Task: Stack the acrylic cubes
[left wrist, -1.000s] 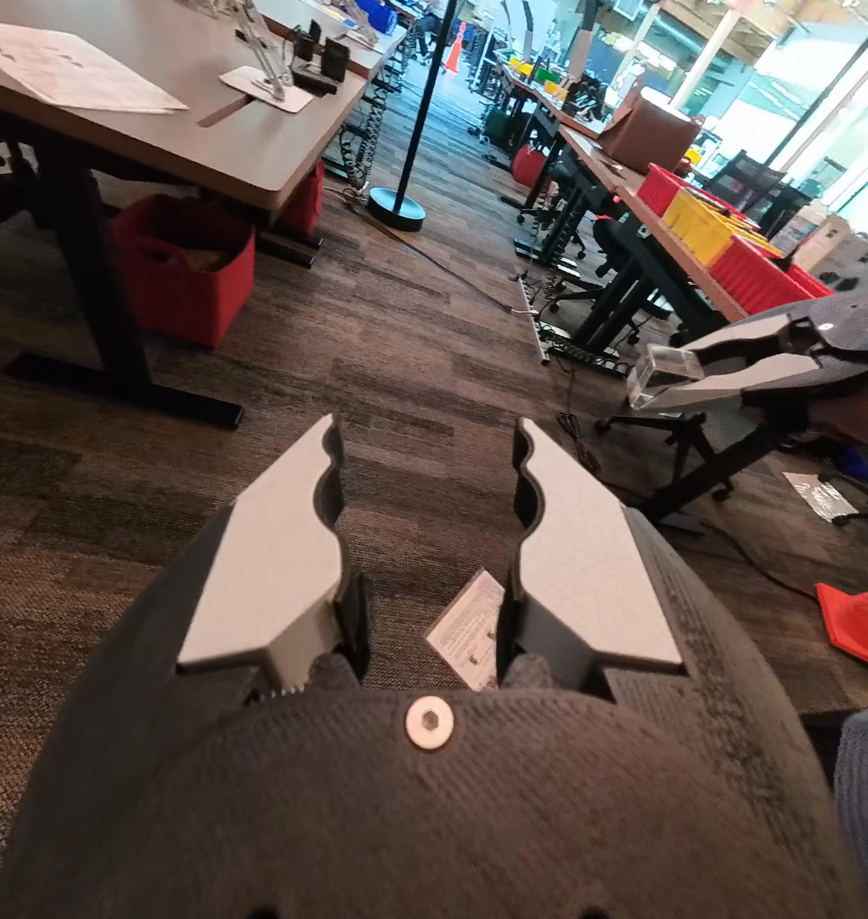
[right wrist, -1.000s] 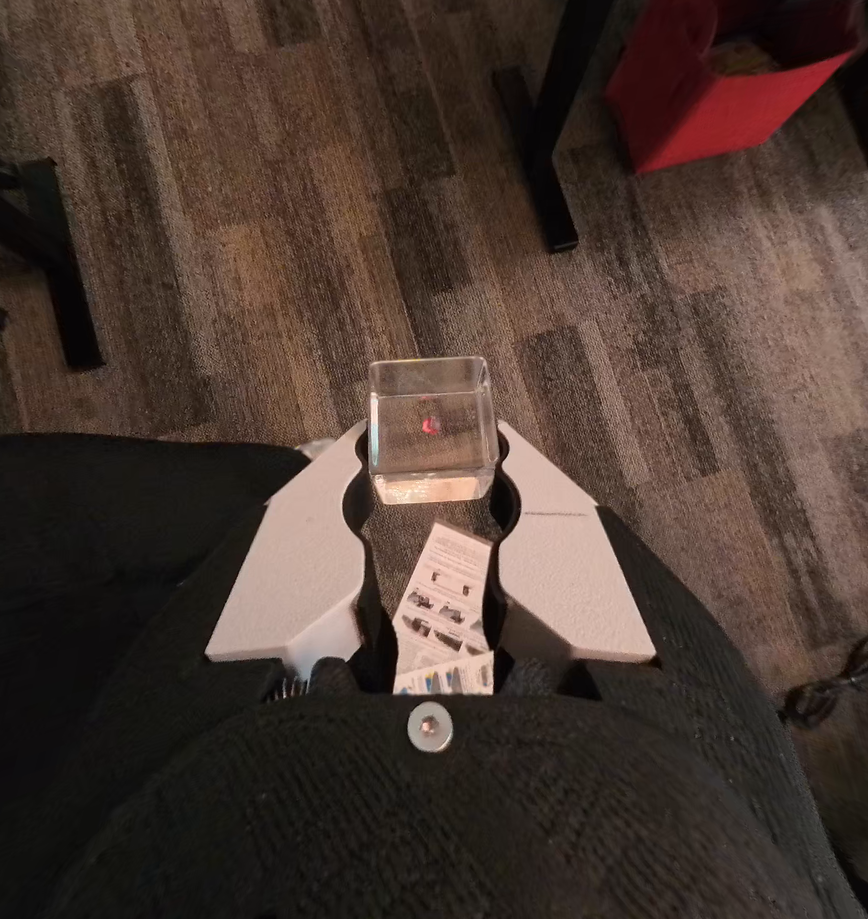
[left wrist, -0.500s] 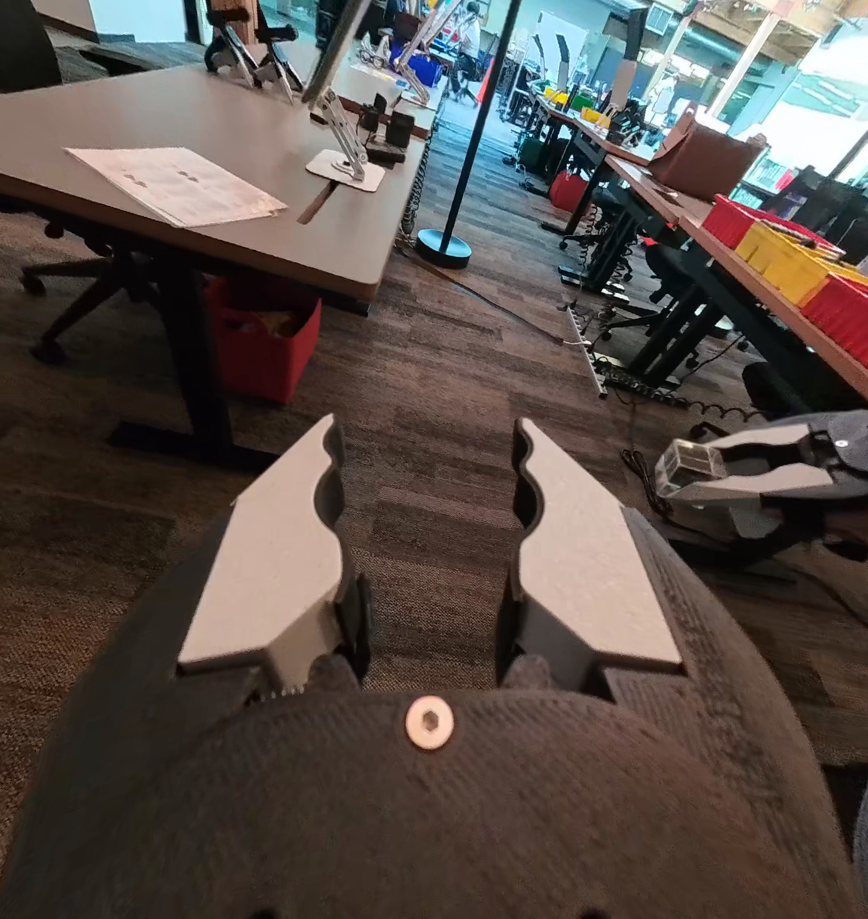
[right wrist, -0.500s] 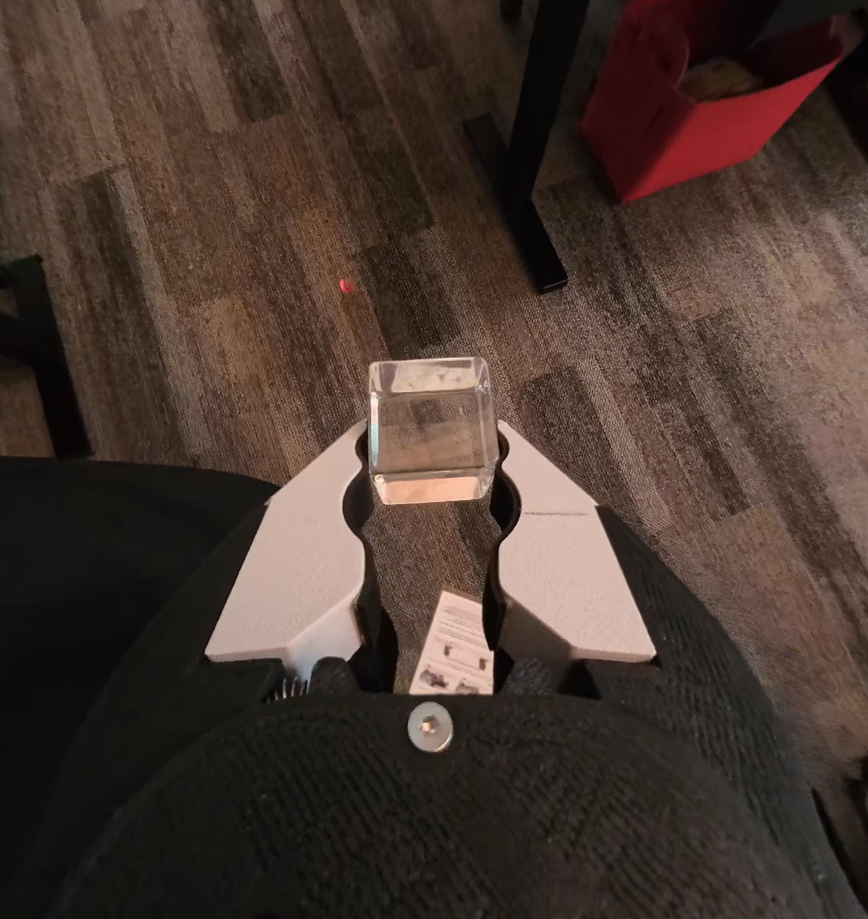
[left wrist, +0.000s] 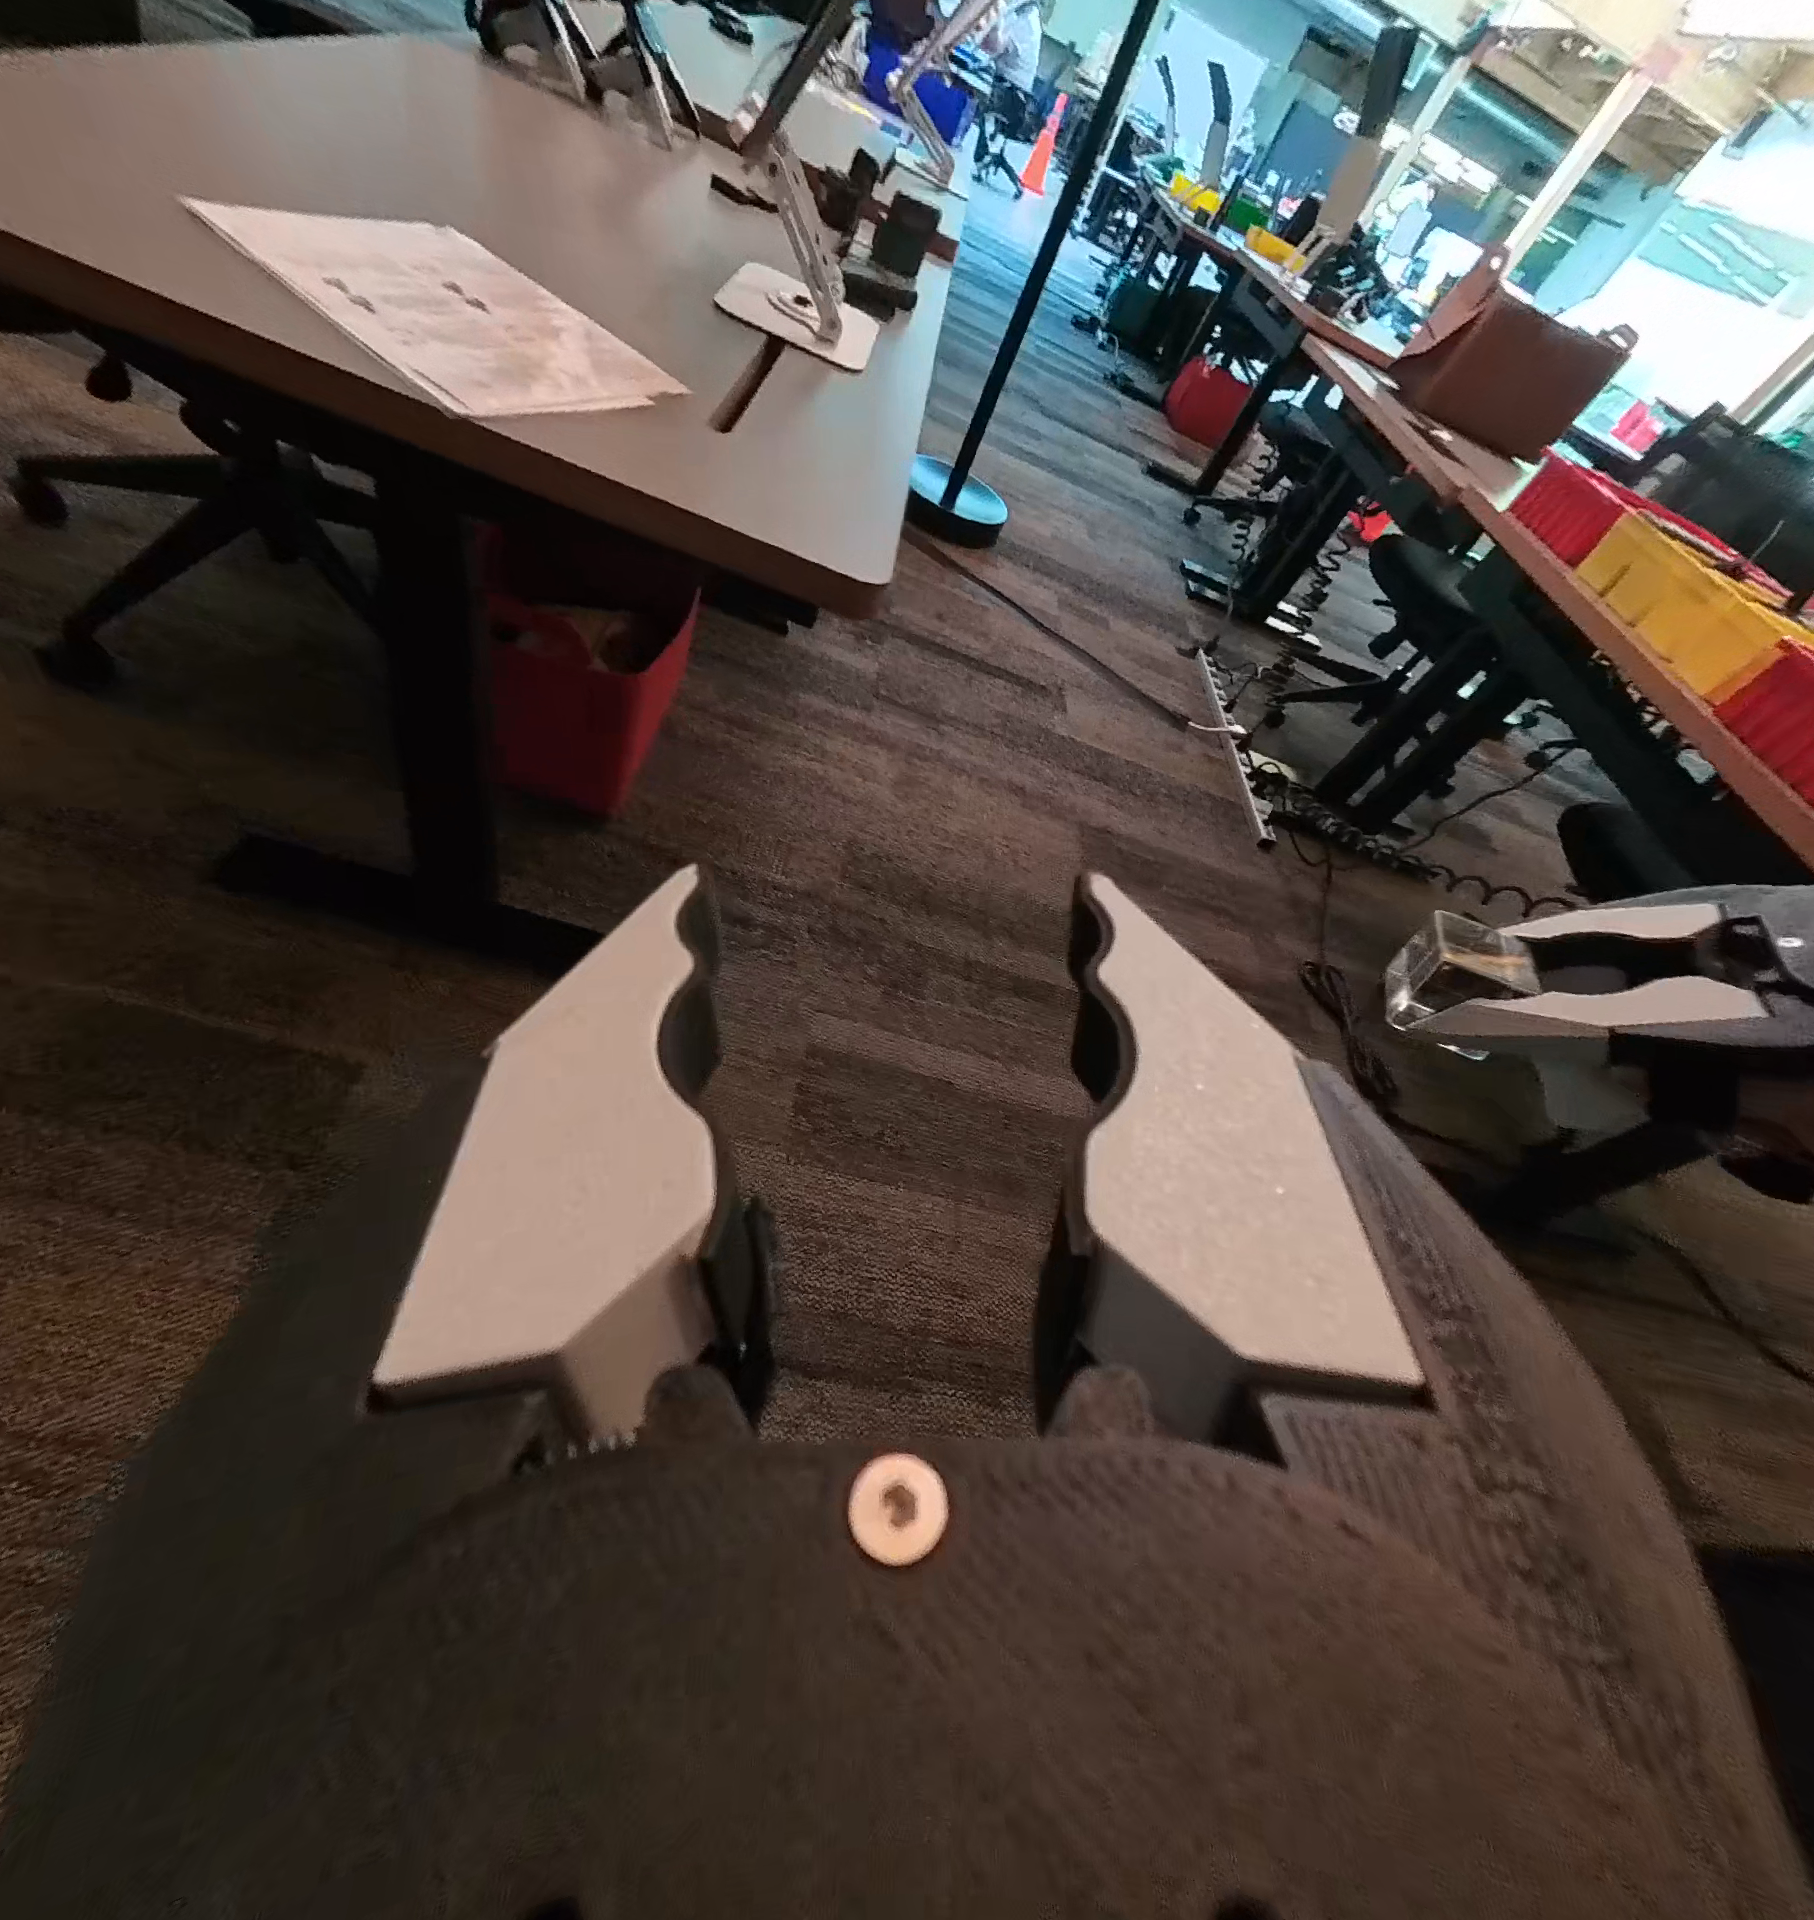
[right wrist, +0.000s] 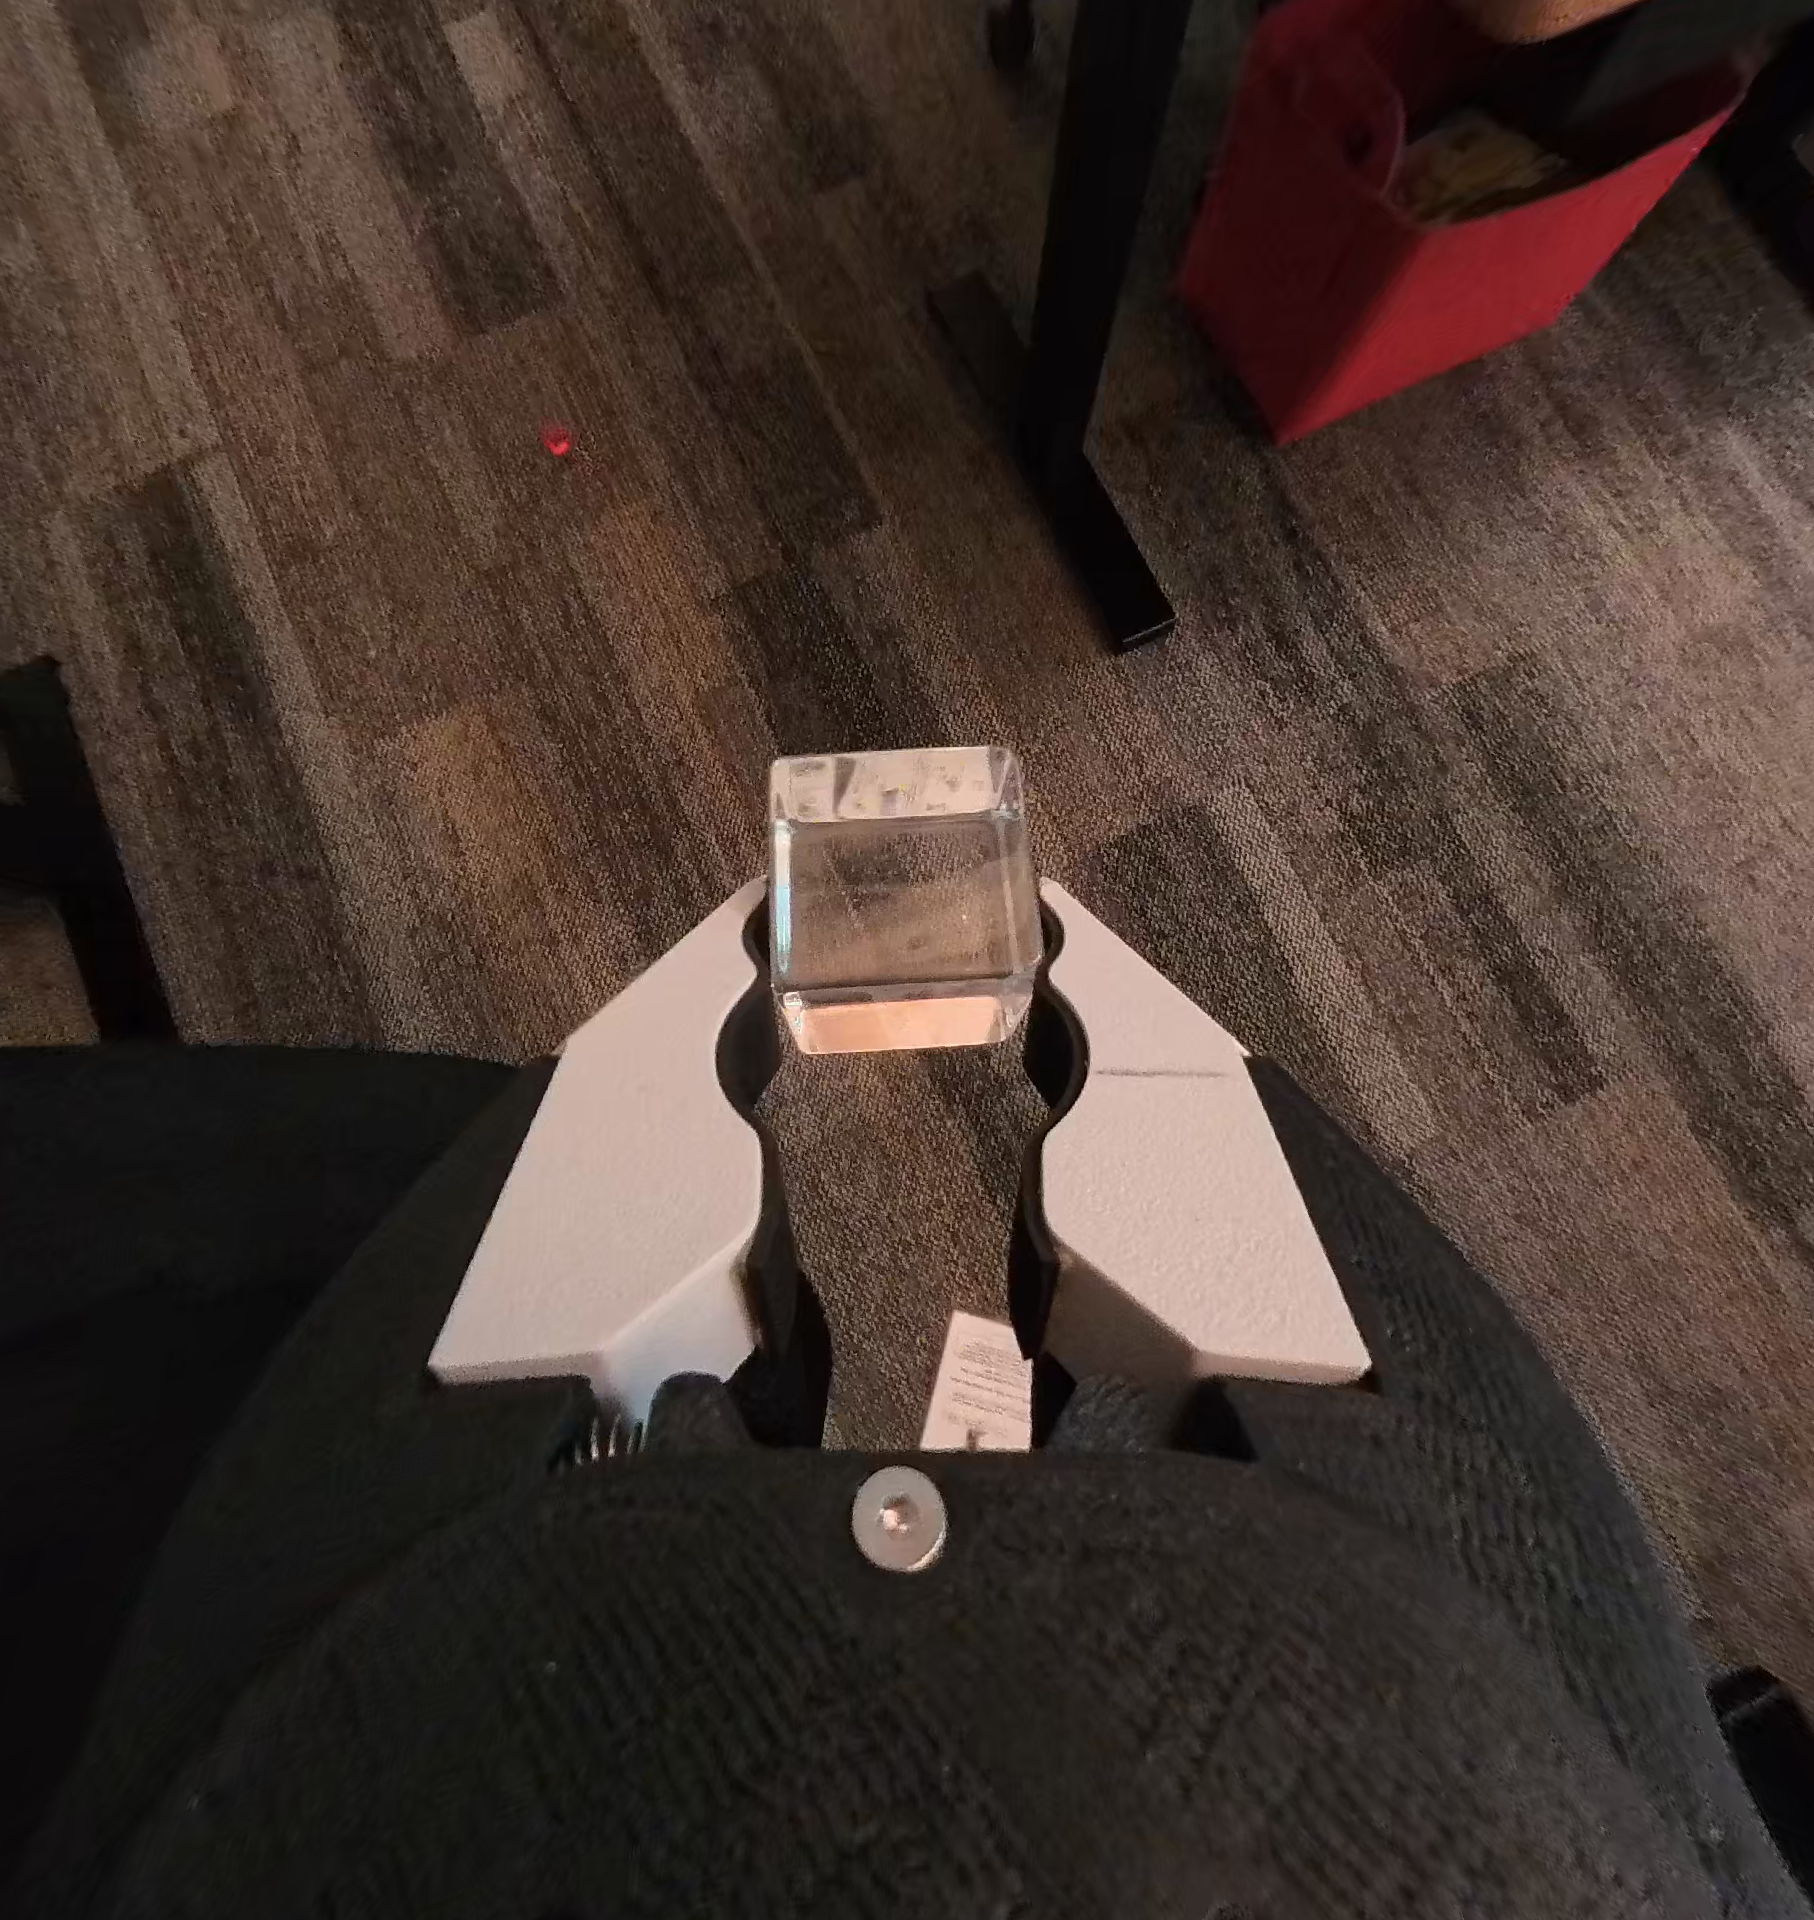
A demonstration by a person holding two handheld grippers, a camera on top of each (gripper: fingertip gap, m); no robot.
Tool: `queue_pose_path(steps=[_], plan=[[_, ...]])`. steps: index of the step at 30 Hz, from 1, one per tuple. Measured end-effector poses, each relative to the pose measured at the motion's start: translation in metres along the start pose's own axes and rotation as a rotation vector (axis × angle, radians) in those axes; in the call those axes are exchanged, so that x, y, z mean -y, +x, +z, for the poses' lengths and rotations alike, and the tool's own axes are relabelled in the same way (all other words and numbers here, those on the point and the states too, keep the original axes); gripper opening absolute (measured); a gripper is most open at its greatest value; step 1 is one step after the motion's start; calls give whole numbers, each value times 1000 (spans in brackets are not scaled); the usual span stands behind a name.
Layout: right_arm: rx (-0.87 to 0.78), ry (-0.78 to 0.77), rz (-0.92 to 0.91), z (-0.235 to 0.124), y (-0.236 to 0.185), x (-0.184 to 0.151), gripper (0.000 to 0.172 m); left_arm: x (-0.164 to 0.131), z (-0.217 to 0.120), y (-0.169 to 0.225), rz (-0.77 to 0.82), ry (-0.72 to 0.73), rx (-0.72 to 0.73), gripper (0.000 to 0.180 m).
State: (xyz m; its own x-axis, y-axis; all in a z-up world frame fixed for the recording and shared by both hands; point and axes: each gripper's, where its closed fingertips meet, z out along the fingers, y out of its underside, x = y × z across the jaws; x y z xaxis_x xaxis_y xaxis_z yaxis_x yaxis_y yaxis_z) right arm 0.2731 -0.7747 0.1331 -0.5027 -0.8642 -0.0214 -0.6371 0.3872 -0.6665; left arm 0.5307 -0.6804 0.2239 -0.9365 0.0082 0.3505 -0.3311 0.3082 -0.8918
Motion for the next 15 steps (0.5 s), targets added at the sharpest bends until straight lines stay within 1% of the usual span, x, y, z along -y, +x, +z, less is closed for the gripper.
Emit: queue_pose_path(steps=[4,7,11,15], plan=[[-14,-9,2,7,17,8,44,1,34,6,-15,-18,-60,67],[-30,-2,25,15,42,16,44,3,71,20,-4,-49,-128,66],[-49,20,52,31,90,33,45,14,132,47,53,-73,-217,64],[-40,40,59,57,153,59,44,34,206,71,119,-71,-282,61]])
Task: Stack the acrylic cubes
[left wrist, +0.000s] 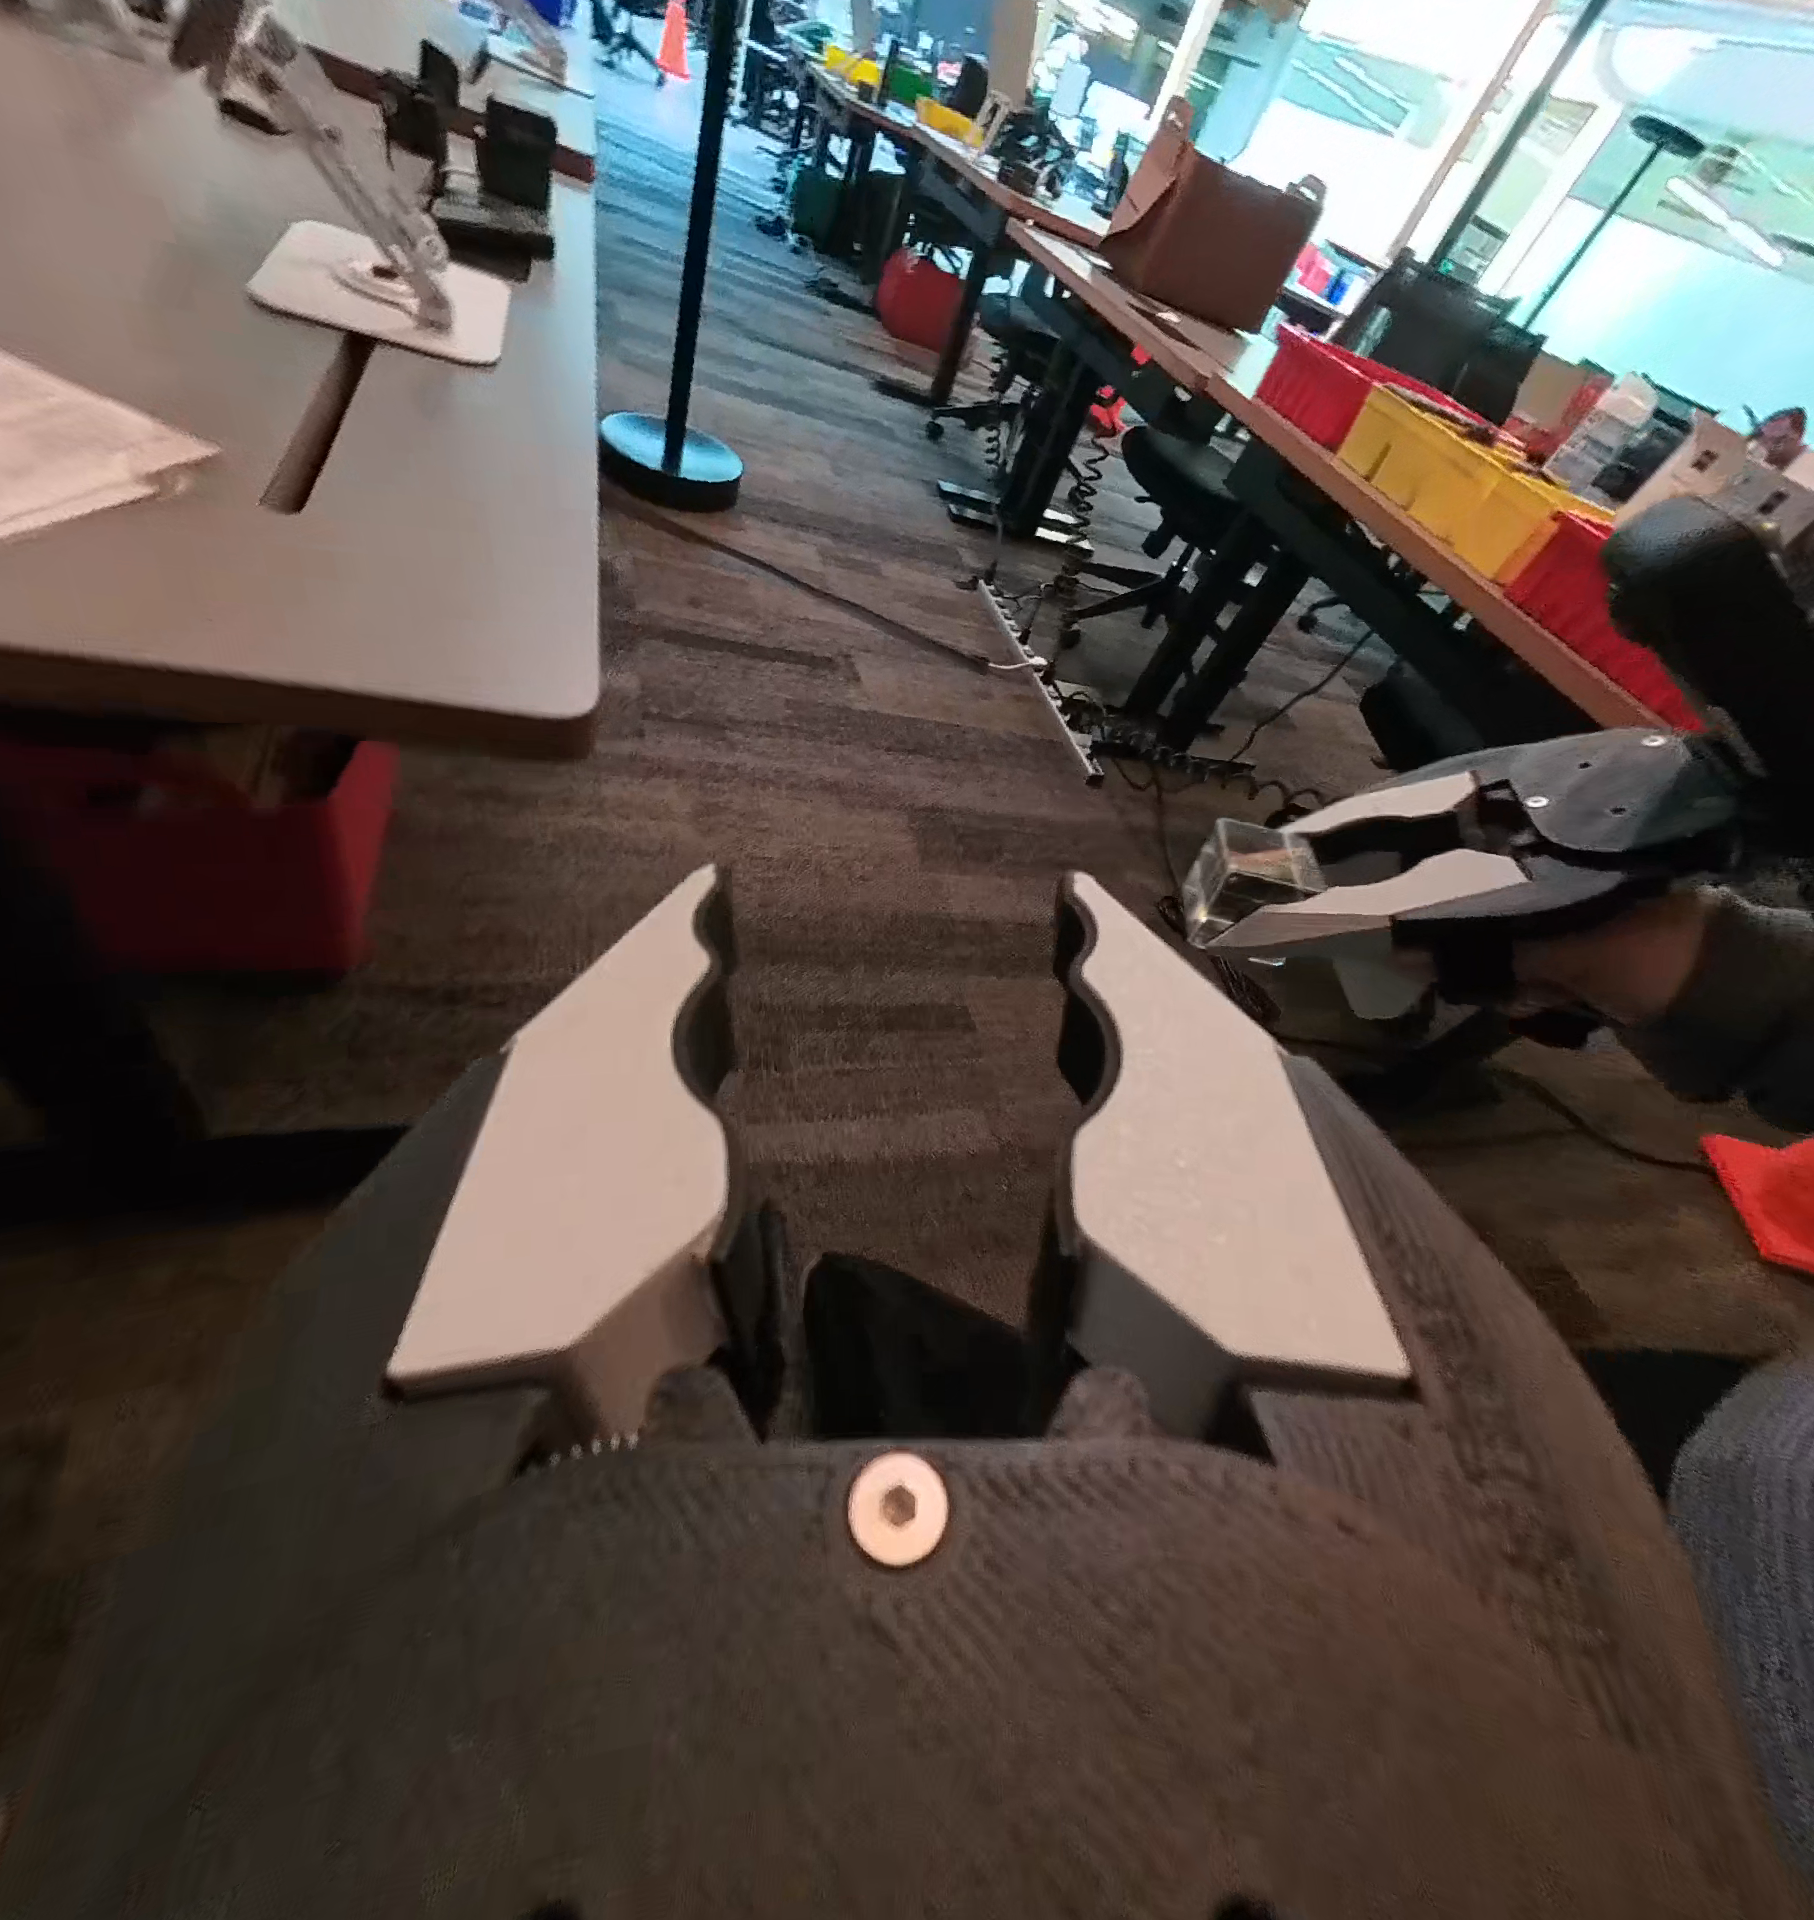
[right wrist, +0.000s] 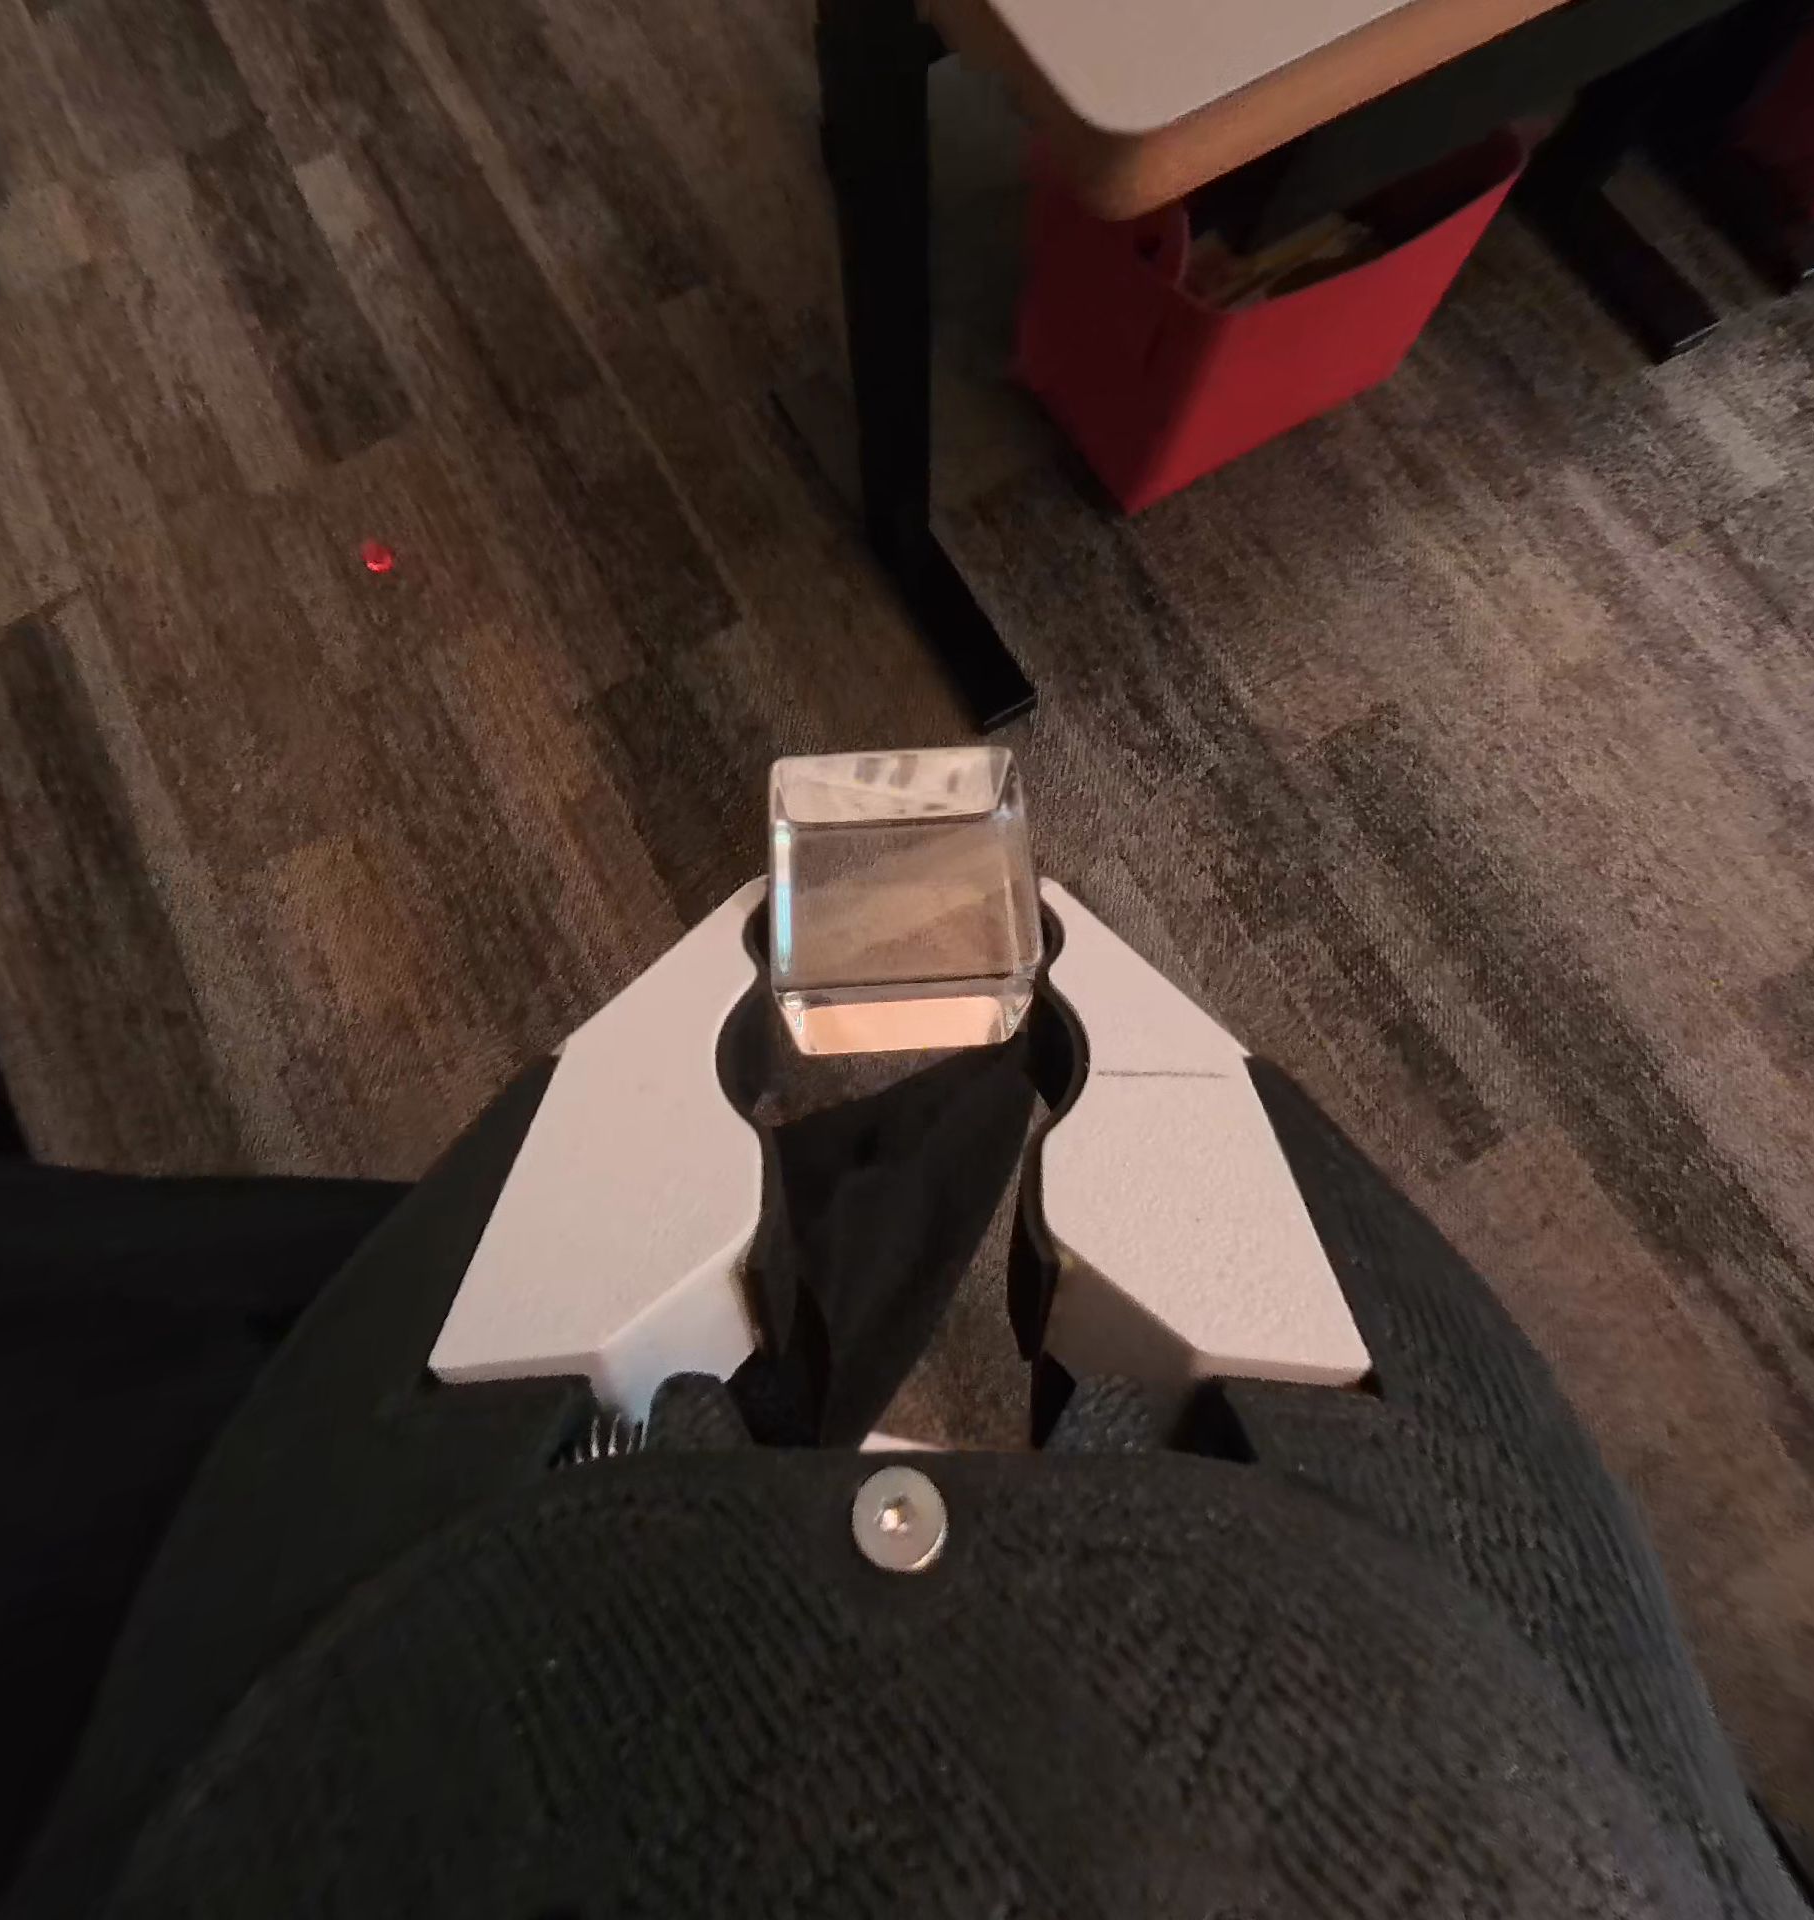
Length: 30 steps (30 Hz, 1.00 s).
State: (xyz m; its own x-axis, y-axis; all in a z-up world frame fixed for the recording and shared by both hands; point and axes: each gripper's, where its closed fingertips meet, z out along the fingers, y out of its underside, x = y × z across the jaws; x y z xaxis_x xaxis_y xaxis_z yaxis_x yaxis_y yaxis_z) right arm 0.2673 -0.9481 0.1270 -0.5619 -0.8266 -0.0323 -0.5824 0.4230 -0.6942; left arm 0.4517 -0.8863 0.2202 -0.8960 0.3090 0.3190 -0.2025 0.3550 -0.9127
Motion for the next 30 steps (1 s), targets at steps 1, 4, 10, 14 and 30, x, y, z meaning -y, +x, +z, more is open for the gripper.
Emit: queue_pose_path(steps=[1,4,10,14,30], plan=[[9,2,-7,8,16,8,44,7,21,-3,9,2,-5,60],[42,0,-28,30,69,35,44,29,88,-18,-17,16,2,58],[76,28,-65,43,180,89,44,92,226,-18,-44,35,-70,57],[42,30,-9,56,257,103,45,115,308,-7,50,-26,-149,53],[63,18,44,183,515,234,45,233,627,-99,290,-68,-240,37]])
